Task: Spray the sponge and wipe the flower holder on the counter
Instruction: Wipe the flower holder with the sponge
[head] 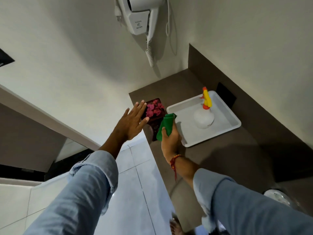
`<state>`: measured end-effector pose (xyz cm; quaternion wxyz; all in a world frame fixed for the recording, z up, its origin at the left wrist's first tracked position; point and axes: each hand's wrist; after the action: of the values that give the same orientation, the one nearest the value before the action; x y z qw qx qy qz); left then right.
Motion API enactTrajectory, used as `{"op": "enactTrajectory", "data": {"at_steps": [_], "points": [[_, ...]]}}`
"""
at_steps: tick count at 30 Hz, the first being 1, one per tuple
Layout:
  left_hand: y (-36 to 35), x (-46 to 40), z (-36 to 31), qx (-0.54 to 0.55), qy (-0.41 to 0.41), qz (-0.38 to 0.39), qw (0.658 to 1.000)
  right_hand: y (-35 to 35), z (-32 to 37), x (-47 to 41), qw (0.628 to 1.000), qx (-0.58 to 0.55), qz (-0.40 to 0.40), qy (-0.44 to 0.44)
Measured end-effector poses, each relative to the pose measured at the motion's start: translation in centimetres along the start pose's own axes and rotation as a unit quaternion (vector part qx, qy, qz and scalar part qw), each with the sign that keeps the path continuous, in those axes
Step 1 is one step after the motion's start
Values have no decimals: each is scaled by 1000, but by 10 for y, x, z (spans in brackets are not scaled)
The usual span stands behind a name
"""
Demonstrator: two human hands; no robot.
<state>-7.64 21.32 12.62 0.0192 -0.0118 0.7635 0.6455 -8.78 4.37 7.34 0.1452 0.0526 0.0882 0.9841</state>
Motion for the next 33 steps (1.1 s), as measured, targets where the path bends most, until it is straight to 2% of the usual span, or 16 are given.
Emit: {"op": "enactTrajectory", "data": {"at_steps": [5,8,12,14,18,21,23,26,28,31,33], "points": [[-3,0,-3,34,6,0,999,-37,12,27,995,-58,-40,-67],[-5,1,-2,49,9,0,999,-55,14,49,996,-52,-34,-56],[-7,-2,2,49,7,13,999,-63,1,81,998,-11,59,0],[-7,-3,4,54,6,18,998,-58,-7,85,996,-4,92,-7],[-10,-3,4,69,12,14,997,-34,-13,67,995,73,8,-64],[-13,-4,4,75,16,3,997,-19,-15,41,990,120,-67,-12],[-16,-5,5,73,14,1,997,-24,-16,26,986,149,-68,25],[-18,-6,6,80,20,1,997,-53,-21,21,977,209,-19,39],[-18,-6,4,81,27,2,996,-75,-32,31,955,290,10,59],[-18,-5,4,79,28,-1,997,-85,-48,53,921,366,41,126],[-20,-5,5,74,25,2,997,-79,-59,63,888,399,88,210]]}}
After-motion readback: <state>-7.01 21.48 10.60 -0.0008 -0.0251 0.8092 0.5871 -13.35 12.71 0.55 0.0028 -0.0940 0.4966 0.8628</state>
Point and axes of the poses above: each hand's wrist, its own x-axis away from the middle knuckle, its own y-axis out of the back of the hand, z = x × y, and after that the axes turned 9 degrees about -z, right-handed
